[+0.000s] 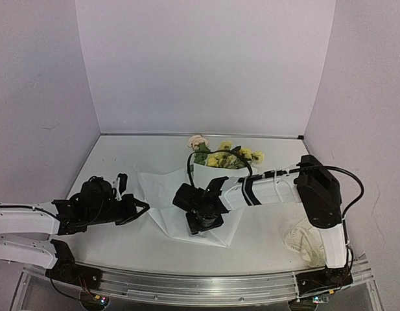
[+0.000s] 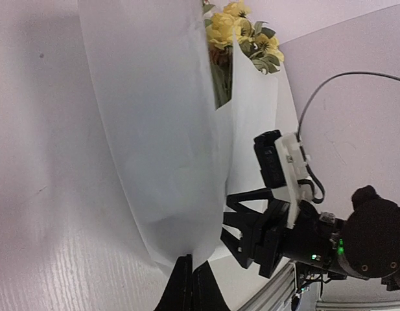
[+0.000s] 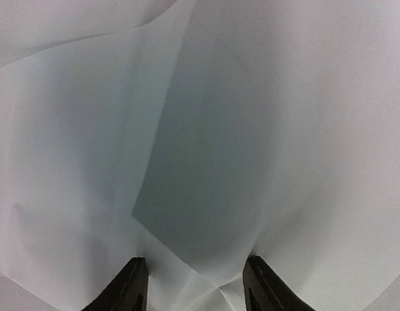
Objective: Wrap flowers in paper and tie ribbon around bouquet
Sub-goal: Pick up the two-thirds-folded wrapping paper from the center of the board.
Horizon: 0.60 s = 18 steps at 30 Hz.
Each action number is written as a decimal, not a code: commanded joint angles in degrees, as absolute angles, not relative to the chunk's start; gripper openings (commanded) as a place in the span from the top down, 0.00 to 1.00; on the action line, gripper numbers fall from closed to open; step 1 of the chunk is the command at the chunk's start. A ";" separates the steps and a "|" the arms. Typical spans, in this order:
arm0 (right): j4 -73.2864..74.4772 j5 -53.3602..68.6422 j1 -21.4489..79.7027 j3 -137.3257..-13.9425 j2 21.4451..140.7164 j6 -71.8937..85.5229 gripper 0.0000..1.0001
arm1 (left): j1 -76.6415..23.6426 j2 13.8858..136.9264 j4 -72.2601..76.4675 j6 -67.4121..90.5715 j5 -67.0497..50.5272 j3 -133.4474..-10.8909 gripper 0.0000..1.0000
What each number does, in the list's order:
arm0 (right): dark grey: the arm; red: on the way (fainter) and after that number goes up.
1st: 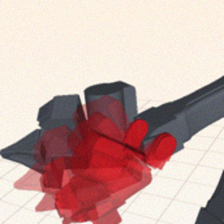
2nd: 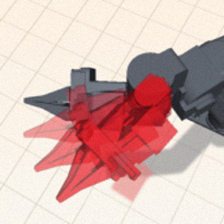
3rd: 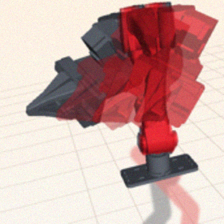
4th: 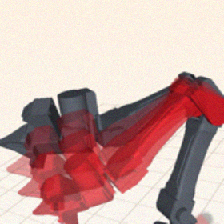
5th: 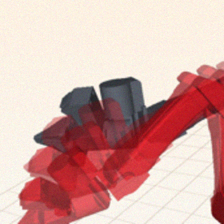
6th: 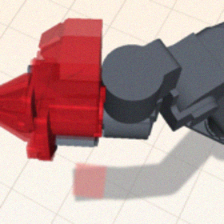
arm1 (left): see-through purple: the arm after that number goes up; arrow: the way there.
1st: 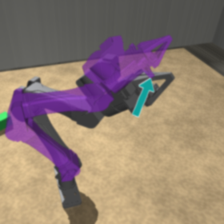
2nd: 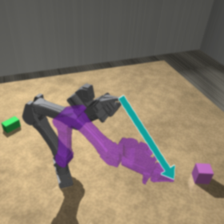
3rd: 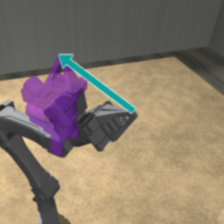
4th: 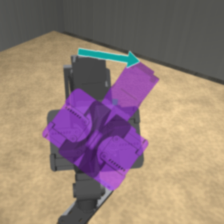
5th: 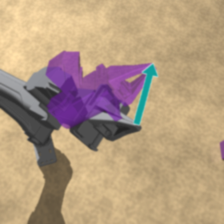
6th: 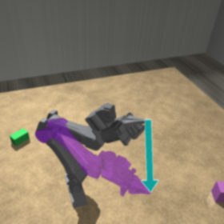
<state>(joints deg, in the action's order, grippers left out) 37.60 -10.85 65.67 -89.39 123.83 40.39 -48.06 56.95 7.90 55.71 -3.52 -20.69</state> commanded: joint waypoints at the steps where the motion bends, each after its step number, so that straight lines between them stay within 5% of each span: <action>1: 39.11 -11.19 65.95 -88.55 116.18 41.10 0.47 | -48.16 55.73 1.21 59.70 2.97 -22.02 1.00; 18: 33.39 -0.47 69.87 -87.85 118.44 49.74 0.71 | -48.16 54.55 1.79 61.33 2.01 -20.97 1.00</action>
